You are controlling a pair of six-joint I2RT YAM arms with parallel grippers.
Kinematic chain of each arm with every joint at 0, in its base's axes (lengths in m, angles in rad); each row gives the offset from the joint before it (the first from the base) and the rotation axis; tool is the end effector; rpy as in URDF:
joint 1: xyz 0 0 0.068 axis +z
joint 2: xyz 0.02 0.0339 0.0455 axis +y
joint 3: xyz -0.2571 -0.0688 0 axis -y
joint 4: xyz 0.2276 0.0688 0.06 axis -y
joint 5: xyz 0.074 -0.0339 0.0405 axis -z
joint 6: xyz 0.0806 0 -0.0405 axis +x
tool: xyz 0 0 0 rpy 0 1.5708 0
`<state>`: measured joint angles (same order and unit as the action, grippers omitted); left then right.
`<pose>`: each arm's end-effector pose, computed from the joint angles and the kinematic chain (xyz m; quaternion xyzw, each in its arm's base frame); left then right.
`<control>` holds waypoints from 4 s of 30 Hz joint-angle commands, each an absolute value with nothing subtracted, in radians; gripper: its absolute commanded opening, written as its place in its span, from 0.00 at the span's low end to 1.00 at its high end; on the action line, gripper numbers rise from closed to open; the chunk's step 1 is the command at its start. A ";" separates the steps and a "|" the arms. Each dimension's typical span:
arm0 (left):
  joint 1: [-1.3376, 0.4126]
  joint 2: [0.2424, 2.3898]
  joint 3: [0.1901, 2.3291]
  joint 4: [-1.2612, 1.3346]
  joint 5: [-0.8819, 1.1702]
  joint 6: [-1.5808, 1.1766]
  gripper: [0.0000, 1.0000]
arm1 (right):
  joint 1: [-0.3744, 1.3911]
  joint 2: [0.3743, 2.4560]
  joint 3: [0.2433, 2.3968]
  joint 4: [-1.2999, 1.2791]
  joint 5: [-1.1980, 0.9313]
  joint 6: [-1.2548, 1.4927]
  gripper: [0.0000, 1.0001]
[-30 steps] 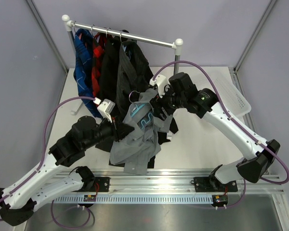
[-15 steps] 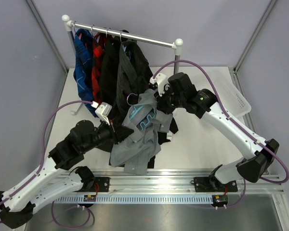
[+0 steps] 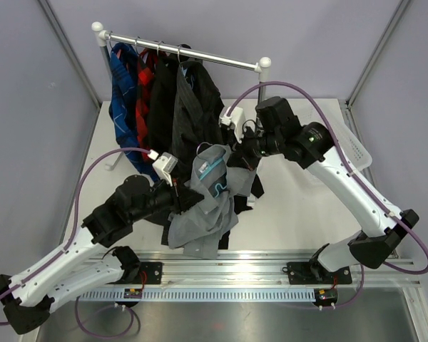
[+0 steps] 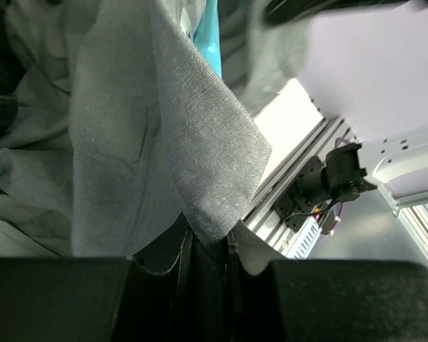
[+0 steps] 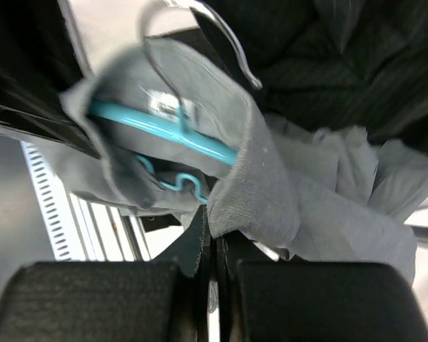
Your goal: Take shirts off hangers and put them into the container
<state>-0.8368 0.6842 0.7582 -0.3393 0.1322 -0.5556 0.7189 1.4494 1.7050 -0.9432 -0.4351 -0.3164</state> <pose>0.1206 -0.1495 0.3123 0.1508 0.7792 -0.4289 0.4314 0.2091 0.2281 0.3909 -0.5170 0.7215 0.2746 0.3699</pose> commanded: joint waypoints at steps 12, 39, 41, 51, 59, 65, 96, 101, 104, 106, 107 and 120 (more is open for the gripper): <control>-0.834 0.696 0.758 -0.226 0.149 -0.497 0.00 | 0.723 1.564 2.234 -1.095 -0.776 -0.325 0.00; -0.834 0.621 1.000 -0.650 -0.060 -0.377 0.00 | 0.512 1.431 2.032 -0.833 -0.308 -0.341 0.00; -0.834 0.644 1.002 -0.649 -0.057 -0.377 0.00 | 0.512 1.427 2.060 -0.830 -0.387 -0.341 0.00; -0.834 0.722 0.997 -0.486 0.021 -0.388 0.00 | 0.633 1.437 1.974 -0.930 -0.778 -0.382 0.00; -0.836 0.762 0.991 -0.391 0.077 -0.385 0.00 | 0.693 1.451 1.869 -0.994 -0.819 -0.445 0.00; -0.834 0.796 0.982 -0.354 0.090 -0.390 0.00 | 0.756 1.445 1.856 -1.003 -0.793 -0.474 0.00; -0.687 0.687 0.900 -0.222 0.387 -0.422 0.00 | 0.755 1.348 1.807 -0.931 -0.230 -0.508 0.04; -0.687 0.647 0.949 -0.357 0.379 -0.368 0.00 | 0.579 1.322 1.819 -0.876 -0.158 -0.485 0.00; -0.687 0.634 0.988 -0.420 0.391 -0.338 0.00 | 0.572 1.321 1.798 -0.842 -0.032 -0.509 0.00; -0.686 0.627 1.015 -0.449 0.419 -0.324 0.00 | 0.571 1.336 1.793 -0.821 0.041 -0.525 0.00; -0.687 0.627 1.026 -0.457 0.431 -0.315 0.00 | 0.571 1.342 1.793 -0.801 0.064 -0.523 0.00; -0.686 0.678 1.095 -0.548 0.509 -0.270 0.00 | 0.540 1.335 1.802 -0.800 -0.271 -0.517 0.00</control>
<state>-0.6868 0.7155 1.0298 -0.4755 0.4221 -0.2867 0.6121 1.3666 1.7565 -0.7902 -0.1791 -0.4534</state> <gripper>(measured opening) 0.165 0.022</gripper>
